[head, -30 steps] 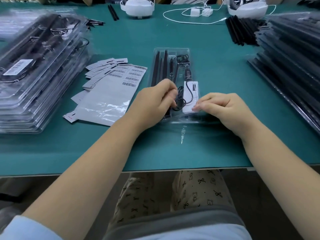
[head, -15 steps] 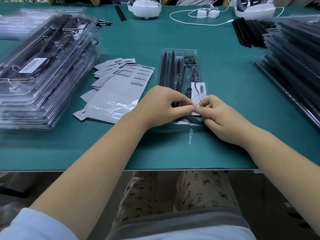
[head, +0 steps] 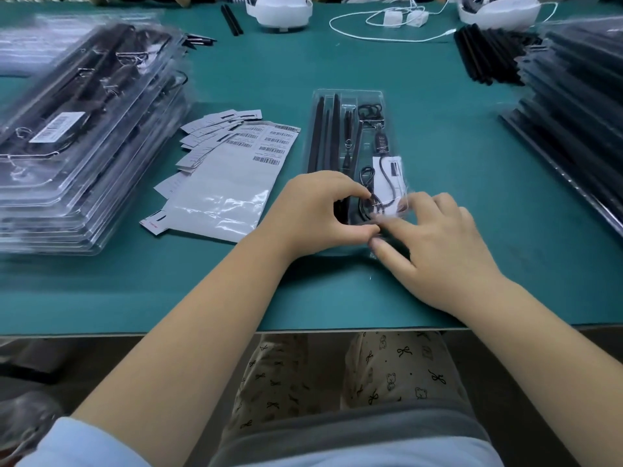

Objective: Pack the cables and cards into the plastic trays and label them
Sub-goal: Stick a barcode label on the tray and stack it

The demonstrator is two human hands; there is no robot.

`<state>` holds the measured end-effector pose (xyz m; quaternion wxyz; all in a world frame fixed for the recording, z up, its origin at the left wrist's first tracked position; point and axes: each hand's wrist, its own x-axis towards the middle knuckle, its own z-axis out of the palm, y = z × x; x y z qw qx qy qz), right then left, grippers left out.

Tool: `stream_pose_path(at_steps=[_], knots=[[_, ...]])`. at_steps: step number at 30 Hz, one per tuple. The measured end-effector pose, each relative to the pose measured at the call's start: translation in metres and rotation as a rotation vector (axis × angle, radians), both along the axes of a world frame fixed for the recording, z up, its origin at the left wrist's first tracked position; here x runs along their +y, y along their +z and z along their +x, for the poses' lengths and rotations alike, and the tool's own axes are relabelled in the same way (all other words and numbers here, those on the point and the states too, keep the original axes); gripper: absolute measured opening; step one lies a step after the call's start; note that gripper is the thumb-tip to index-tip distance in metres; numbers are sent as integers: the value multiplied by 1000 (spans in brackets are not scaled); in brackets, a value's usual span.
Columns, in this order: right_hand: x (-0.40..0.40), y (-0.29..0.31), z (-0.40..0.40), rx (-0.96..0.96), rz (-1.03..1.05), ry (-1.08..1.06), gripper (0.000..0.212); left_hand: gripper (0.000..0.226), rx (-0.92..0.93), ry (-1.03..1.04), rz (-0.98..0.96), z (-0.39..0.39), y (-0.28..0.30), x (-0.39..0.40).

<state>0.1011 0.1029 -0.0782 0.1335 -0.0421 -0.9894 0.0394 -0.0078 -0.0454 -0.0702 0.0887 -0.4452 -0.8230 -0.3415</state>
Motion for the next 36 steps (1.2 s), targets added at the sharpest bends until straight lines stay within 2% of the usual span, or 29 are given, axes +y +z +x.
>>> stream_pose_path(at_steps=[2, 5, 7, 14, 20, 24, 30, 36], knots=[[-5, -4, 2, -3, 17, -43, 42, 46, 24, 0, -33, -2, -3, 1], [-9, -2, 3, -93, -9, -90, 58, 77, -62, 67, -256, -6, -5, 4], [-10, -1, 4, -124, -7, -103, 66, 88, -74, 54, -366, -9, -7, 6], [4, -2, 0, -301, -7, -3, 73, 105, -107, 35, -442, -15, -4, 6], [21, 7, -8, -349, 155, 118, 90, 104, -83, 35, -429, -15, -5, 4], [13, 6, -13, -272, 100, 41, 101, 100, -57, 29, -451, -16, -7, 3], [0, 5, -6, -193, 165, -64, 98, 95, -84, 33, -415, -15, -8, 2], [-6, 3, 0, -266, 120, -93, 102, 97, -33, 55, -520, -16, -6, 6]])
